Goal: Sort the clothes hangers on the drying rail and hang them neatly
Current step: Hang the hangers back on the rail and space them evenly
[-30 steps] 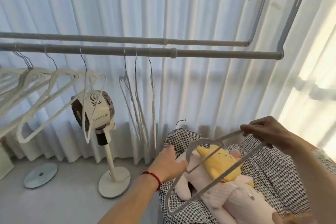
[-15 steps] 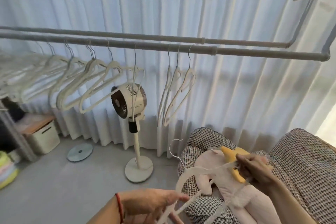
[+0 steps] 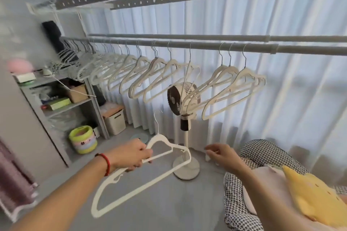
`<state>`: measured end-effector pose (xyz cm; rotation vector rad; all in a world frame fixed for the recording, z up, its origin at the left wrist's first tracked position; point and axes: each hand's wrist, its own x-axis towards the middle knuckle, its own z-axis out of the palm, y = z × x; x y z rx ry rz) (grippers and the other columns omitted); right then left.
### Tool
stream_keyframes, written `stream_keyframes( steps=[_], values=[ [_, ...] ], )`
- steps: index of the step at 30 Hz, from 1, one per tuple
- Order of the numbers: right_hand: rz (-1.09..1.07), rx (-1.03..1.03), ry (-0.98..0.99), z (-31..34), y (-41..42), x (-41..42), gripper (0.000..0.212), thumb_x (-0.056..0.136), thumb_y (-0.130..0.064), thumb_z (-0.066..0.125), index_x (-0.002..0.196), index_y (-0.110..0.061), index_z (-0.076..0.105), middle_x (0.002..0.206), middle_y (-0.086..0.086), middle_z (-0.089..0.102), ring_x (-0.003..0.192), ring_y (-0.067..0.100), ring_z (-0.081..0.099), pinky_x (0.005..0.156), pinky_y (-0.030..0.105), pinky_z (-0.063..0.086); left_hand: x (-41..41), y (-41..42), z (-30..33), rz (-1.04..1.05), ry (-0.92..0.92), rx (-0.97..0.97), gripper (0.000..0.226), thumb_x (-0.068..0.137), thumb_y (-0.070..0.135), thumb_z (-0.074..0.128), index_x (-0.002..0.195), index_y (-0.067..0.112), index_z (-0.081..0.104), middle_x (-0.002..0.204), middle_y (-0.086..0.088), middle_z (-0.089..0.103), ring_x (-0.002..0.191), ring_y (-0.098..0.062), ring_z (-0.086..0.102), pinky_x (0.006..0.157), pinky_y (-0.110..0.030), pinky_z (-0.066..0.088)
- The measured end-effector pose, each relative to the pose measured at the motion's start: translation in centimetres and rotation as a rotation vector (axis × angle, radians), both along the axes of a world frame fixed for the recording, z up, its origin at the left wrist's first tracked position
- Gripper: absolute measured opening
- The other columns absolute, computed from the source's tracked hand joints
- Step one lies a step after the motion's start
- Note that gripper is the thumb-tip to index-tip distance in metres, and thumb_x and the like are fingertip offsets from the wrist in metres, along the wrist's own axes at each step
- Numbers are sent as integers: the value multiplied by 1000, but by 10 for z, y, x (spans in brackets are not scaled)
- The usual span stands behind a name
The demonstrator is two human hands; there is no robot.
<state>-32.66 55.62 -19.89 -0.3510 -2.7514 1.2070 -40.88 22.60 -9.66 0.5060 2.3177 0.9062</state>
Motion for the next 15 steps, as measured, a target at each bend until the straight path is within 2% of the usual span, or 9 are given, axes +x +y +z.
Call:
stream_keyframes(
  steps=[2, 4, 6, 8, 11, 15],
  values=[
    [103, 26, -12, 11, -21, -5, 24, 98, -32, 63, 118, -27, 76, 99, -17, 74, 91, -5, 68, 85, 22, 54, -9, 0, 21, 38, 150, -50, 32, 98, 33, 58, 78, 8, 58, 47, 5, 42, 37, -12, 35, 39, -21, 30],
    [169, 41, 36, 26, -43, -9, 22, 98, -31, 62, 115, -29, 76, 95, -21, 73, 89, -8, 67, 80, 17, 51, -19, 7, 46, 57, 259, -65, 29, 97, 33, 58, 88, 6, 66, 50, 5, 47, 40, -11, 41, 41, -22, 35],
    [205, 70, 144, 47, -66, -11, 21, 98, -31, 61, 112, -32, 75, 96, -23, 72, 89, -11, 64, 77, 10, 46, -30, 20, 72, 59, 386, -107, 29, 95, 32, 56, 100, 7, 70, 61, 0, 53, 46, -13, 50, 48, -24, 42],
    [214, 77, 282, 73, -87, -13, 21, 97, -30, 60, 112, -34, 74, 97, -24, 68, 91, -10, 62, 73, 4, 43, -41, 37, 98, 47, 499, -144, 27, 94, 27, 55, 96, 4, 68, 63, -4, 52, 44, -14, 54, 51, -23, 41],
    [218, 23, 474, 113, -107, -17, 21, 96, -27, 58, 111, -29, 73, 102, -20, 64, 93, -2, 63, 77, 8, 47, -60, 65, 132, 38, 628, -156, 22, 93, 21, 55, 74, 11, 53, 62, -6, 48, 49, -19, 58, 46, -21, 36],
    [140, 40, 582, 159, -112, -31, 22, 95, -19, 60, 108, -27, 76, 103, -19, 66, 93, 1, 65, 77, 17, 54, -90, 100, 164, 19, 694, -117, 20, 89, 13, 54, 70, 10, 50, 64, -6, 53, 64, -26, 59, 54, -29, 43]
  ],
)
